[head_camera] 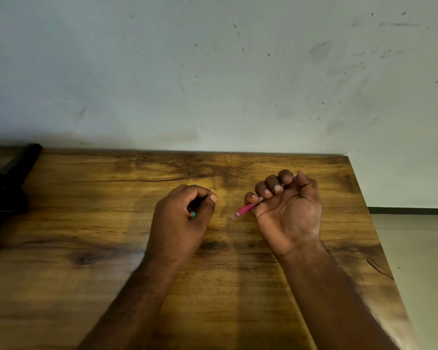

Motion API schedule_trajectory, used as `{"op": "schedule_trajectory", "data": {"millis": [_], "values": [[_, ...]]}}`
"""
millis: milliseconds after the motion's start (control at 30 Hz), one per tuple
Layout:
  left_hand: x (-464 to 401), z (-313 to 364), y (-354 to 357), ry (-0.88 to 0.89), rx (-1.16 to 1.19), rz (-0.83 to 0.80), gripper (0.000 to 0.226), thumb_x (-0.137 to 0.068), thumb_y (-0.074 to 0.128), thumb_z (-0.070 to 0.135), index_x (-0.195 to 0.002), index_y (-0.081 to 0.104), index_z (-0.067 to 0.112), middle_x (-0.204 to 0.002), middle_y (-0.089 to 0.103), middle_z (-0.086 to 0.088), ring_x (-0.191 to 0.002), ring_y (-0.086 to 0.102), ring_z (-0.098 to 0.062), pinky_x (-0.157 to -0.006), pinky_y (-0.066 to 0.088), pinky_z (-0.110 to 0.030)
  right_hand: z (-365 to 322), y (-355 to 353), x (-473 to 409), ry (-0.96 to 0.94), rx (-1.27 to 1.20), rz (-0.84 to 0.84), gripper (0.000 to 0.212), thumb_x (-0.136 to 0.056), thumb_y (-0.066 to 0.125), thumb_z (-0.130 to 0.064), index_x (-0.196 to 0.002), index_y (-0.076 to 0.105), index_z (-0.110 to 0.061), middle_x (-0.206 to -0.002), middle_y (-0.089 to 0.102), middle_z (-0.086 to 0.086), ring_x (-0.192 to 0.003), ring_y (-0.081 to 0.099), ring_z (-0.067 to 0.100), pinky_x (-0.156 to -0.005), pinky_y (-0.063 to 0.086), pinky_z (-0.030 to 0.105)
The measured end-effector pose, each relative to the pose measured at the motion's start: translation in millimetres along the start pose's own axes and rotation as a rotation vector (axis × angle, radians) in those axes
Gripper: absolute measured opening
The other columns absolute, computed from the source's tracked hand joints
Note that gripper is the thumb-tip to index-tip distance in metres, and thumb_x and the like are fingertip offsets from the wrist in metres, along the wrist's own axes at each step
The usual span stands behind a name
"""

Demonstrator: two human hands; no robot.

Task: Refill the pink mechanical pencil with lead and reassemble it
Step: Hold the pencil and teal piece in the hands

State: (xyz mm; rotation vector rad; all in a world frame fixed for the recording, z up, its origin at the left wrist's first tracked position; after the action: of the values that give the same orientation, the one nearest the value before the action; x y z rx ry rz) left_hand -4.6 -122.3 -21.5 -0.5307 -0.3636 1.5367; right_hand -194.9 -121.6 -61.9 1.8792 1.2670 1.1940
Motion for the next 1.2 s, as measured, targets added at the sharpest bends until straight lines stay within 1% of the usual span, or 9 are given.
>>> {"op": "schedule_trajectory", "data": {"millis": [167, 267, 400, 500, 633, 767, 900, 1000, 1200], "values": [[-0.1, 0.0, 0.7, 0.004, -0.002, 0.003, 0.007, -0.093, 0.07, 0.025, -0.092, 0.075, 0.022, -0.084, 0.069, 0.014, -0.082, 0.065, -0.004, -0.071, 0.054, -0.024, 0.6, 1.9, -0.1, -0.004, -0.006, -0.004, 0.035, -0.099, 0.036, -0.036, -0.068, 0.046, -0.02, -0.064, 0.034, -0.003, -0.06, 0.033, 0.015, -0.062, 0.031, 0.034], [0.1, 1.0, 1.1, 0.012, -0.013, 0.003, 0.007, -0.093, 0.069, 0.025, -0.092, 0.075, 0.021, -0.084, 0.069, 0.014, -0.082, 0.065, -0.004, -0.071, 0.055, -0.025, 1.4, 2.0, 0.5, 0.003, 0.01, -0.009, 0.037, -0.1, 0.037, -0.04, -0.071, 0.047, -0.02, -0.065, 0.036, -0.003, -0.061, 0.035, 0.015, -0.062, 0.032, 0.034], [0.8, 1.6, 0.9, 0.017, -0.015, 0.002, 0.008, -0.094, 0.069, 0.025, -0.093, 0.075, 0.021, -0.085, 0.069, 0.014, -0.082, 0.065, -0.004, -0.071, 0.055, -0.026, -1.8, 1.4, 1.1, -0.018, 0.016, 0.002, 0.028, -0.092, 0.044, -0.035, -0.068, 0.045, -0.02, -0.064, 0.034, -0.003, -0.061, 0.032, 0.015, -0.062, 0.03, 0.034], [1.0, 1.2, 1.0, 0.017, -0.011, 0.002, 0.007, -0.094, 0.07, 0.024, -0.093, 0.076, 0.021, -0.085, 0.069, 0.013, -0.082, 0.065, -0.004, -0.071, 0.054, -0.024, -1.4, 0.4, 0.7, -0.015, 0.023, 0.006, 0.035, -0.099, 0.039, -0.039, -0.07, 0.048, -0.02, -0.064, 0.035, -0.003, -0.06, 0.035, 0.014, -0.061, 0.032, 0.033], [0.9, 0.6, 2.1, 0.014, -0.019, -0.004, 0.007, -0.093, 0.07, 0.024, -0.093, 0.076, 0.022, -0.085, 0.069, 0.014, -0.082, 0.065, -0.003, -0.071, 0.054, -0.022, -1.3, 2.0, 0.6, -0.018, 0.024, -0.002, 0.028, -0.092, 0.044, -0.036, -0.068, 0.045, -0.021, -0.063, 0.034, -0.003, -0.06, 0.032, 0.014, -0.062, 0.03, 0.034], [1.0, -0.4, 2.7, 0.009, -0.01, -0.005, 0.006, -0.094, 0.07, 0.024, -0.093, 0.076, 0.022, -0.085, 0.069, 0.014, -0.083, 0.065, -0.004, -0.071, 0.056, -0.026, 0.6, 1.5, 0.5, -0.002, 0.02, -0.011, 0.037, -0.101, 0.037, -0.039, -0.071, 0.048, -0.02, -0.065, 0.036, -0.003, -0.06, 0.036, 0.014, -0.062, 0.032, 0.033], [1.3, 0.8, 3.1, 0.009, -0.011, -0.008, 0.007, -0.093, 0.07, 0.025, -0.093, 0.075, 0.022, -0.085, 0.069, 0.014, -0.082, 0.065, -0.004, -0.071, 0.056, -0.028, -1.5, 2.2, 0.9, -0.015, 0.025, -0.009, 0.028, -0.091, 0.044, -0.035, -0.068, 0.045, -0.021, -0.063, 0.034, -0.003, -0.06, 0.032, 0.015, -0.062, 0.03, 0.034], [1.1, 0.4, 3.0, 0.006, -0.01, -0.004, 0.006, -0.093, 0.07, 0.025, -0.092, 0.076, 0.022, -0.085, 0.069, 0.014, -0.082, 0.065, -0.004, -0.072, 0.056, -0.029, -1.1, 0.8, 0.2, -0.01, 0.007, -0.012, 0.034, -0.099, 0.04, -0.038, -0.07, 0.048, -0.02, -0.065, 0.036, -0.003, -0.061, 0.035, 0.014, -0.062, 0.031, 0.034], [1.0, -0.5, 3.0, 0.003, -0.016, -0.009, 0.006, -0.093, 0.07, 0.026, -0.093, 0.076, 0.023, -0.084, 0.069, 0.015, -0.082, 0.064, -0.004, -0.07, 0.054, -0.024, -2.6, 1.5, 0.5, -0.021, 0.014, -0.011, 0.029, -0.094, 0.043, -0.035, -0.069, 0.047, -0.021, -0.064, 0.035, -0.003, -0.06, 0.033, 0.015, -0.063, 0.03, 0.034]]}}
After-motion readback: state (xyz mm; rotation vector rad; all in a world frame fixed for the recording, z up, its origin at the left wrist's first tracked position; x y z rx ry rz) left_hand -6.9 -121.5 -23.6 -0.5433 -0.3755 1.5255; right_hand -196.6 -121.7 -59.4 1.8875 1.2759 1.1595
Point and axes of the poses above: each hand's wrist, its own x-axis away from the middle knuckle, its own y-axis out of the palm, z = x × y, the point moved 9 cm from there along -x, towards the middle knuckle
